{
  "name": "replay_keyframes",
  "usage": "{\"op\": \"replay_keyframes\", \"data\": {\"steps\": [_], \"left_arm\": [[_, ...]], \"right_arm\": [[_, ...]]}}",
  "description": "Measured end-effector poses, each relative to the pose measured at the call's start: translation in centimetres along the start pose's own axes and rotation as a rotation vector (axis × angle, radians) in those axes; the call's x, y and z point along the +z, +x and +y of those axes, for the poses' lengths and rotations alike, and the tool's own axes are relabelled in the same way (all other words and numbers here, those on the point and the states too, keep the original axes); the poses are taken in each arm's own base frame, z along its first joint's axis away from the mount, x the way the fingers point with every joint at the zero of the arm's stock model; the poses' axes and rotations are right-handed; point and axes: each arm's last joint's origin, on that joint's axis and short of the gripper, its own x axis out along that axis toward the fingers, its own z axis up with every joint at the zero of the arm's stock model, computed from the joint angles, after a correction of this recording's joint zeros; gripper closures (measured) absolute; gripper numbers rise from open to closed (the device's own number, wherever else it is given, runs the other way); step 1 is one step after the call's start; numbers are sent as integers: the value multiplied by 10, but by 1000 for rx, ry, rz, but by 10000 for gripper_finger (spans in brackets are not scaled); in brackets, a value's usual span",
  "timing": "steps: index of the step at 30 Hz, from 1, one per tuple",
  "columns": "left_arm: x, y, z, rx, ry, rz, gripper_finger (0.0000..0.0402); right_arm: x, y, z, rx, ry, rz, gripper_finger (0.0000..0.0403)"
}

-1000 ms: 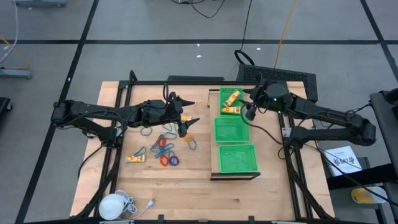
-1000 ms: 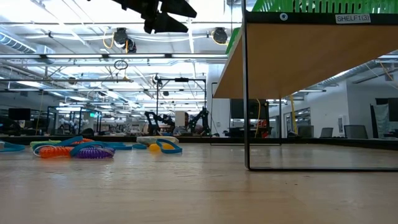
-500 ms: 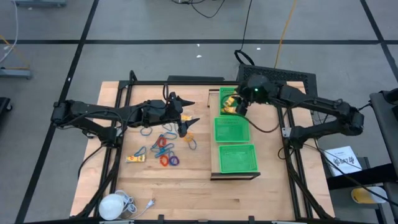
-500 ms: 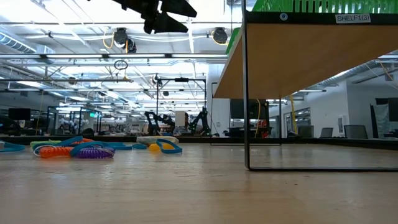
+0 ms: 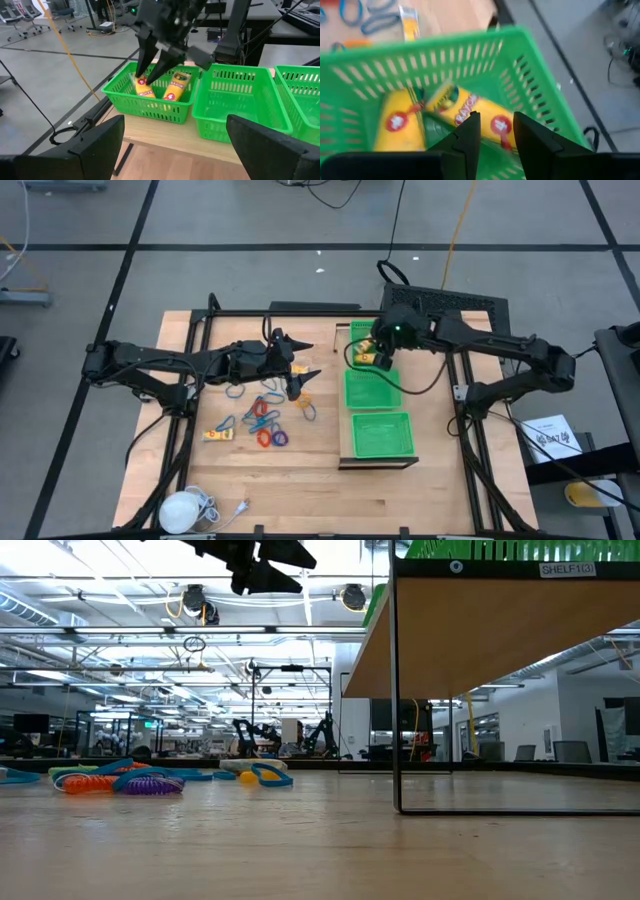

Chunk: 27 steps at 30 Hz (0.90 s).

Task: Pick & Place Office Desk Supplies
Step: Put the yellow crayon box into the top green bin

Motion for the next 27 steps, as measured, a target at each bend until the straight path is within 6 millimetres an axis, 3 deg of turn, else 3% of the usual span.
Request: {"op": "replay_keyframes", "data": {"steps": [7, 16, 27], "left_arm": [[-3, 0, 0, 0, 7, 28, 41], [-31, -4, 4, 38, 11, 315, 41], [-82, -10, 32, 200, -67, 534, 41]], "right_arm": [[5, -42, 1, 1, 11, -151, 300], [-10, -93, 4, 20, 12, -315, 303], [-49, -101, 7, 3, 41, -459, 303]]}}
